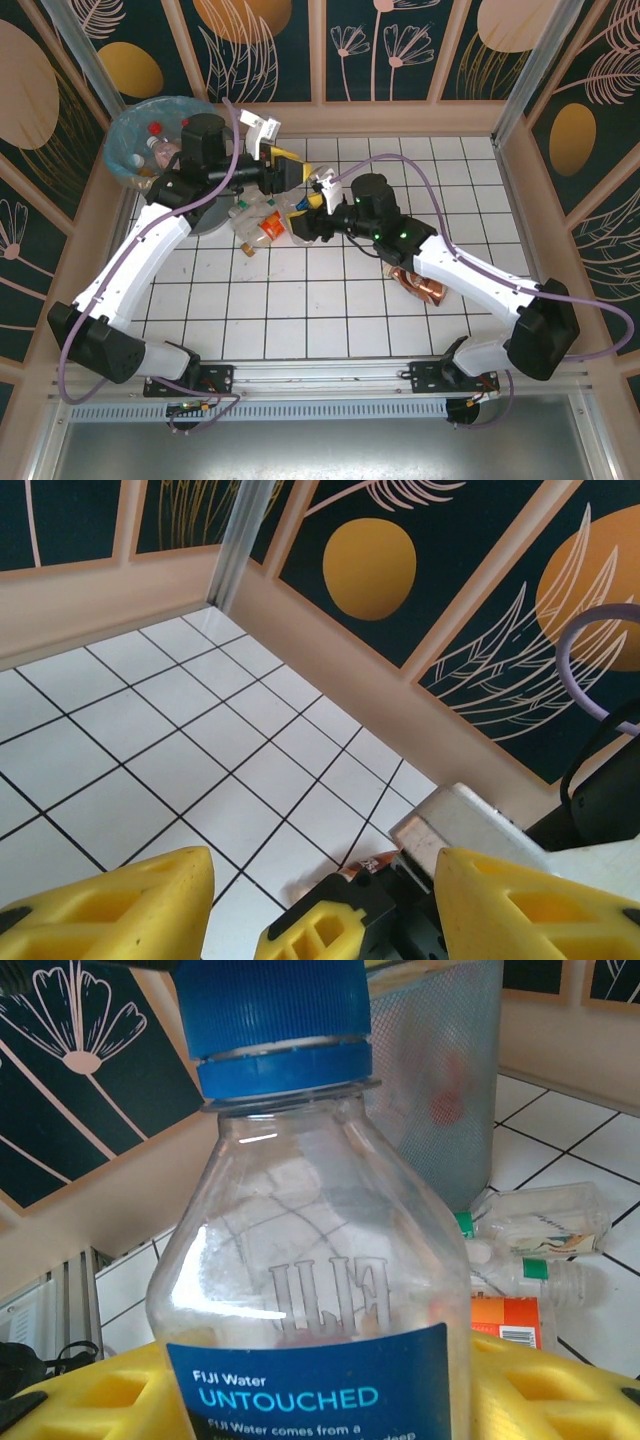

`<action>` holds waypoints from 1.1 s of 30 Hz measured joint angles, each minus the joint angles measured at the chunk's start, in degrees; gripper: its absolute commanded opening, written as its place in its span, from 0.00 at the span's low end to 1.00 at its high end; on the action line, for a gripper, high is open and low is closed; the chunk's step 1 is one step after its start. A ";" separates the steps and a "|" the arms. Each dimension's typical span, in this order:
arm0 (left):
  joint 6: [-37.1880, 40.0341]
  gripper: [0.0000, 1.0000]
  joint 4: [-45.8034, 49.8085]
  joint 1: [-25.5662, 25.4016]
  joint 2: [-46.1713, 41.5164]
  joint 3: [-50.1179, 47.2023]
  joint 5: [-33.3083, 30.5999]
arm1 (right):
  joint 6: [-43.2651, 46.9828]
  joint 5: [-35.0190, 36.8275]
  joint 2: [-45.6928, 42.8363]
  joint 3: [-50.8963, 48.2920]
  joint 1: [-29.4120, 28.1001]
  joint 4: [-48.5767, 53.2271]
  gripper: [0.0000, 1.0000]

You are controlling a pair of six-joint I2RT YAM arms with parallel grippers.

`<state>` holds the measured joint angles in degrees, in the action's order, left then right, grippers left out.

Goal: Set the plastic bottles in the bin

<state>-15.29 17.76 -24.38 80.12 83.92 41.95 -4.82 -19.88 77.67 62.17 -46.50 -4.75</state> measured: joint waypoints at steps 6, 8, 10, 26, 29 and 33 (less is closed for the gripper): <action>0.39 0.55 0.31 0.00 -0.39 -0.11 0.07 | -0.02 0.37 -1.66 -0.72 0.00 -0.76 0.56; 0.59 0.53 0.31 0.00 -0.39 -0.26 0.15 | -0.04 0.52 -1.88 -0.90 0.00 -1.03 0.56; 0.70 0.51 0.33 0.00 -0.39 -0.37 0.28 | -0.15 0.55 -2.16 -1.27 0.00 -1.38 0.56; 1.33 0.15 0.04 -0.15 -0.50 -0.90 1.25 | -0.59 1.97 -4.63 -3.82 0.92 -2.91 0.58; 1.36 0.10 -0.07 -0.15 -0.59 -0.90 1.11 | -0.59 1.99 -4.66 -3.85 0.94 -2.97 0.61; 1.27 0.00 -0.63 -0.15 -1.22 -0.92 0.02 | -0.83 2.29 -4.66 -3.85 0.98 -3.89 0.74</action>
<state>-14.02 17.12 -24.53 78.89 83.00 41.98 -5.65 -17.58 73.01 58.33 -45.52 -8.64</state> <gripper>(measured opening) 0.197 0.692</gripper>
